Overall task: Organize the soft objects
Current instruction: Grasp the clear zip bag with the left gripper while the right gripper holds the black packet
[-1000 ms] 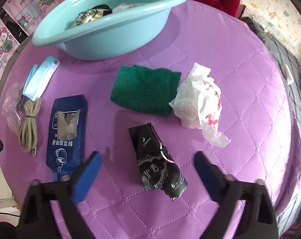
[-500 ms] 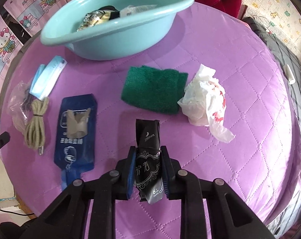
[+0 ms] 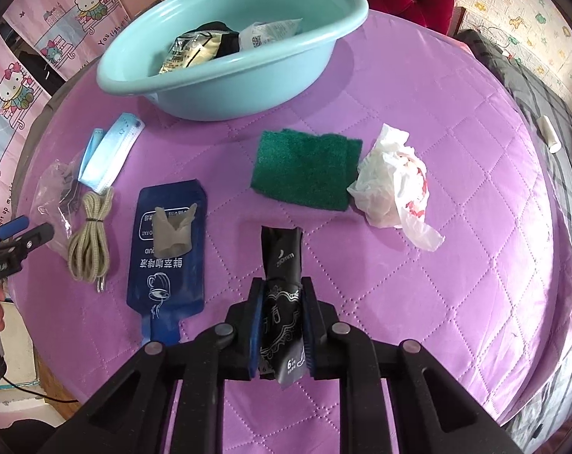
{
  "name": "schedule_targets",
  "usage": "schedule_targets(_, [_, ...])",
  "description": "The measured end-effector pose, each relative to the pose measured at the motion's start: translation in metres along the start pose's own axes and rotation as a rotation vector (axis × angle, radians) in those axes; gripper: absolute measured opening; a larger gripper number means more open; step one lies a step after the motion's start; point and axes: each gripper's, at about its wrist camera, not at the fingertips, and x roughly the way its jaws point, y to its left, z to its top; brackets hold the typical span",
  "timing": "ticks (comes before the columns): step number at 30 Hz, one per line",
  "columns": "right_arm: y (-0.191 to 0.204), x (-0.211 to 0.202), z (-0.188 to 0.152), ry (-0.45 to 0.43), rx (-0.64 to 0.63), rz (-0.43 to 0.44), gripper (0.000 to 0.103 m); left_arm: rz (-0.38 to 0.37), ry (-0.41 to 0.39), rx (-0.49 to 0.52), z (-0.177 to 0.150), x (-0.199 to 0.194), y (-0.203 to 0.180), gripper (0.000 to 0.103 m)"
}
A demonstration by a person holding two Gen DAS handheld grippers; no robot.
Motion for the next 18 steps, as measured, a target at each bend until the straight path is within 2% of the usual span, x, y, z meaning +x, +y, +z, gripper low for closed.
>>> schedule_targets(6, [0.002,-0.005,-0.002,-0.002,-0.014,-0.006,0.017,0.020,0.001,0.010,0.015,0.013,-0.005,0.103])
schedule_targets(7, [0.003,-0.006,-0.003,-0.002,-0.017,-0.005,0.017,0.025,-0.001,0.012,0.017,0.014,-0.004,0.097])
schedule_targets(8, [0.002,-0.005,-0.003,-0.003,-0.019,-0.004,0.017,0.034,-0.004,0.016,0.019,0.015,-0.006,0.079])
schedule_targets(10, [0.002,-0.004,-0.002,-0.006,-0.023,-0.004,0.017,0.046,-0.007,0.022,0.020,0.015,-0.008,0.056])
schedule_targets(13, [0.002,-0.006,-0.001,-0.011,-0.024,-0.004,0.017,0.035,-0.008,0.044,0.020,0.012,-0.011,0.042])
schedule_targets(18, [0.000,-0.010,0.001,-0.019,-0.024,0.000,0.018,0.023,-0.001,0.071,0.020,0.003,-0.016,0.039])
